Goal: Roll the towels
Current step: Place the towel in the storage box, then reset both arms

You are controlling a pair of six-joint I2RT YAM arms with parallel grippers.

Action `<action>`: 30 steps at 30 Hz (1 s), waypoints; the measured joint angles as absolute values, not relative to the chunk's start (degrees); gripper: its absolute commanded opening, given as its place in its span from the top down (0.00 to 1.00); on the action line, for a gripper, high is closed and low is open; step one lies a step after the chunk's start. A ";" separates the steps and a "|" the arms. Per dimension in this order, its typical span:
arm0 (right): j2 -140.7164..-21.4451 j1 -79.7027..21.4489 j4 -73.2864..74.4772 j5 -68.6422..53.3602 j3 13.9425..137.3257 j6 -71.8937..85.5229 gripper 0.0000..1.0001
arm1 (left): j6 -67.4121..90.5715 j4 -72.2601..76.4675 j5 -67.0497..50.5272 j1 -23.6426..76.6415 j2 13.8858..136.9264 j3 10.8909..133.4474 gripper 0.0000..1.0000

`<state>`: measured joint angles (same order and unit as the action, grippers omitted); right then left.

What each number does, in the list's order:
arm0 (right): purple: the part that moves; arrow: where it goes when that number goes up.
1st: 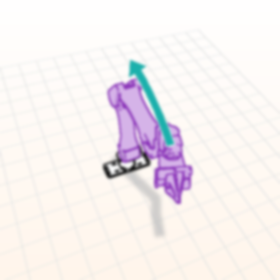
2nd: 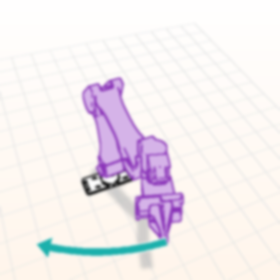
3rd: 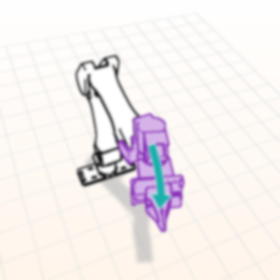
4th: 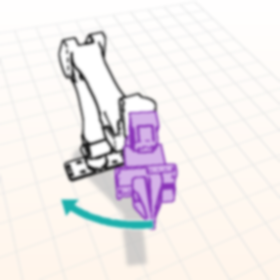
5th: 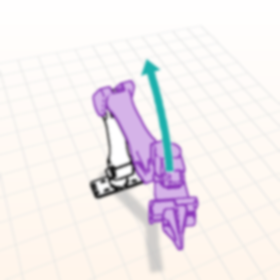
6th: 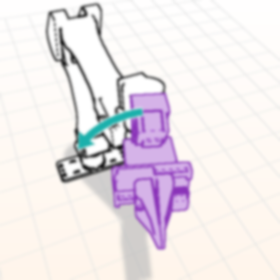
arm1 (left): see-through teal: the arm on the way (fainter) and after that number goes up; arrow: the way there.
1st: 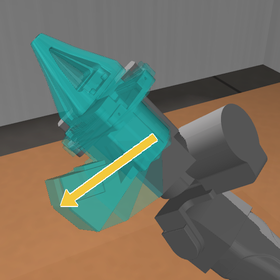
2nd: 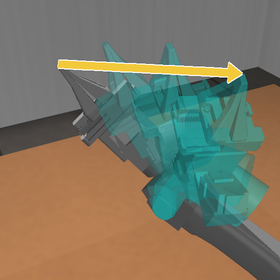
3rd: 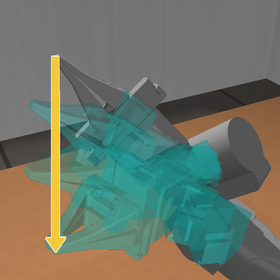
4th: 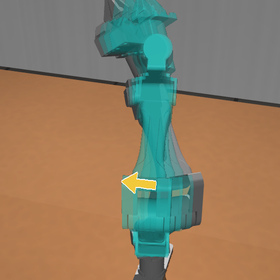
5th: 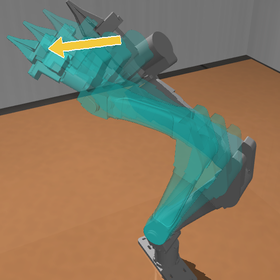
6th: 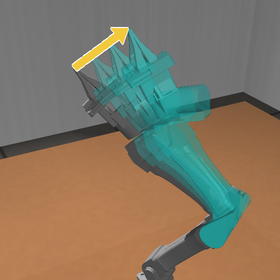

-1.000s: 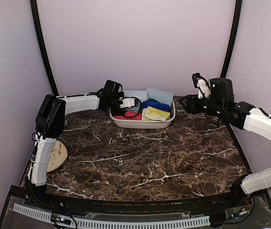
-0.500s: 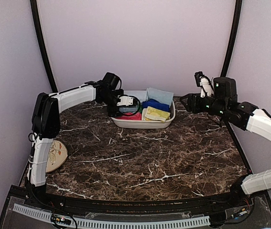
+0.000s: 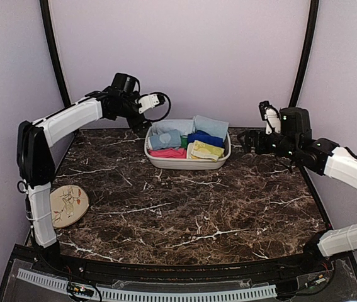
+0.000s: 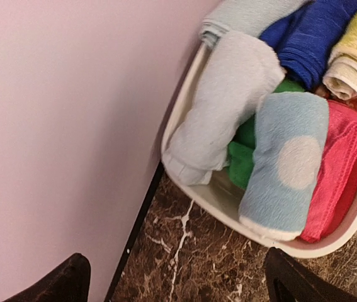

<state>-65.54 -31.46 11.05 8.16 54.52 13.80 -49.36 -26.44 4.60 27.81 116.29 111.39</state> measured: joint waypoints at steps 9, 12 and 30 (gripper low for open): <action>-55.31 -27.18 7.51 24.27 39.38 16.32 0.00 | -28.10 -12.27 -2.26 7.73 83.85 68.58 0.01; -49.84 -26.22 2.98 30.30 31.90 15.81 0.00 | -22.79 -3.49 -5.56 3.33 77.91 51.22 0.01; -60.07 -12.36 -47.99 40.53 5.72 2.02 0.00 | -8.34 54.92 -11.20 -1.28 86.39 19.90 0.01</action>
